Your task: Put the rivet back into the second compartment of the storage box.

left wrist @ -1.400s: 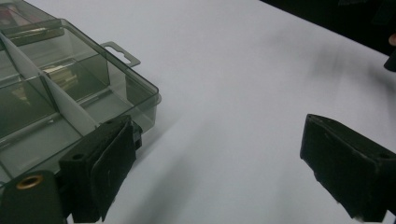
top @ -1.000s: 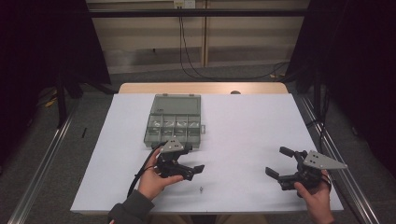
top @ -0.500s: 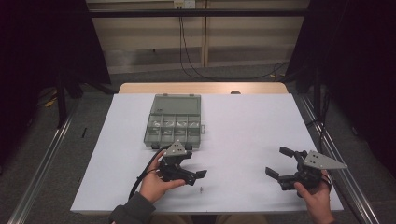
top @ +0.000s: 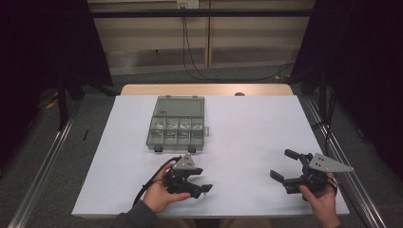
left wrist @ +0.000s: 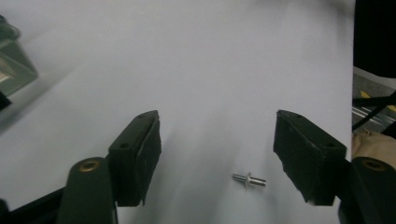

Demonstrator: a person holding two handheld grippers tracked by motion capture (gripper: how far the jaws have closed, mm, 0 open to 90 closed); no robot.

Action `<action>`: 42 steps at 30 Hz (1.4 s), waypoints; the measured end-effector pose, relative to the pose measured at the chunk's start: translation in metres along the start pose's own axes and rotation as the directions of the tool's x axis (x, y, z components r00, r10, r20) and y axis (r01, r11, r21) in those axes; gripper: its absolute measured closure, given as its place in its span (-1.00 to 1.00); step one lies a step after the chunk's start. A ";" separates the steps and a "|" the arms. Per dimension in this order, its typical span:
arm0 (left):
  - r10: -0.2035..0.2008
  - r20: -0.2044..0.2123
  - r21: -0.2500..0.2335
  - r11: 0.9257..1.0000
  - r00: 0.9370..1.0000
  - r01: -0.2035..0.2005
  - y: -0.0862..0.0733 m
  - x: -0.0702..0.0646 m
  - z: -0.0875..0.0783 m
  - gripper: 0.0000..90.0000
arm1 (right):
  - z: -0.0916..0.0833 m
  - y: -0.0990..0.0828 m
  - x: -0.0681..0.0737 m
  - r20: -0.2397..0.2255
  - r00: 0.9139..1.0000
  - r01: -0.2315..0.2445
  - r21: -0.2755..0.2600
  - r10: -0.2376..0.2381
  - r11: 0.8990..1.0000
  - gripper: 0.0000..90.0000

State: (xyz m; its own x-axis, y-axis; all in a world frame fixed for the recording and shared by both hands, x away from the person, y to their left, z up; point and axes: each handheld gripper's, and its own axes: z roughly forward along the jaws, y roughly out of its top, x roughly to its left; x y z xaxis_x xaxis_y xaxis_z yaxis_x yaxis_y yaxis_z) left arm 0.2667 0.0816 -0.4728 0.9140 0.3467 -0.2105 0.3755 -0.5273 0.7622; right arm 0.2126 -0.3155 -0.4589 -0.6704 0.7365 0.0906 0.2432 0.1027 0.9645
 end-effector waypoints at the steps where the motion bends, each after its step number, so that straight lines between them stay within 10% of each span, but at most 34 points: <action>1: 0.009 0.006 0.008 1.000 1.000 -0.009 -0.001 -0.002 0.001 -0.23 | 0.000 0.000 0.000 0.000 1.000 0.000 0.000 0.000 1.000 -0.94; 14: 0.058 0.000 0.061 0.996 0.998 -0.058 -0.011 -0.008 0.003 0.11 | 0.000 0.000 0.000 0.001 1.000 0.003 -0.001 -0.003 1.000 -0.94; 23: 0.091 -0.037 0.045 0.995 0.995 -0.089 -0.016 -0.004 0.000 0.82 | 0.000 0.000 0.000 0.003 1.000 0.004 -0.002 -0.004 1.000 -0.94; 42: 0.004 -0.041 -0.057 0.998 0.999 -0.007 0.001 0.014 -0.022 0.83 | 0.000 0.000 -0.001 0.003 1.000 0.000 -0.002 0.000 1.000 -0.94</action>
State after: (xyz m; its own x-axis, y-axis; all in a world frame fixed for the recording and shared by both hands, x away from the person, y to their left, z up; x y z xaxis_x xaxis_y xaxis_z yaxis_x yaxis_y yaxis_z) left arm 0.2766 0.1034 -0.4615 0.9086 0.3759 -0.1818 0.3601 -0.4848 0.7970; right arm 0.2130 -0.3165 -0.4591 -0.6682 0.7385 0.0895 0.2413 0.1013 0.9651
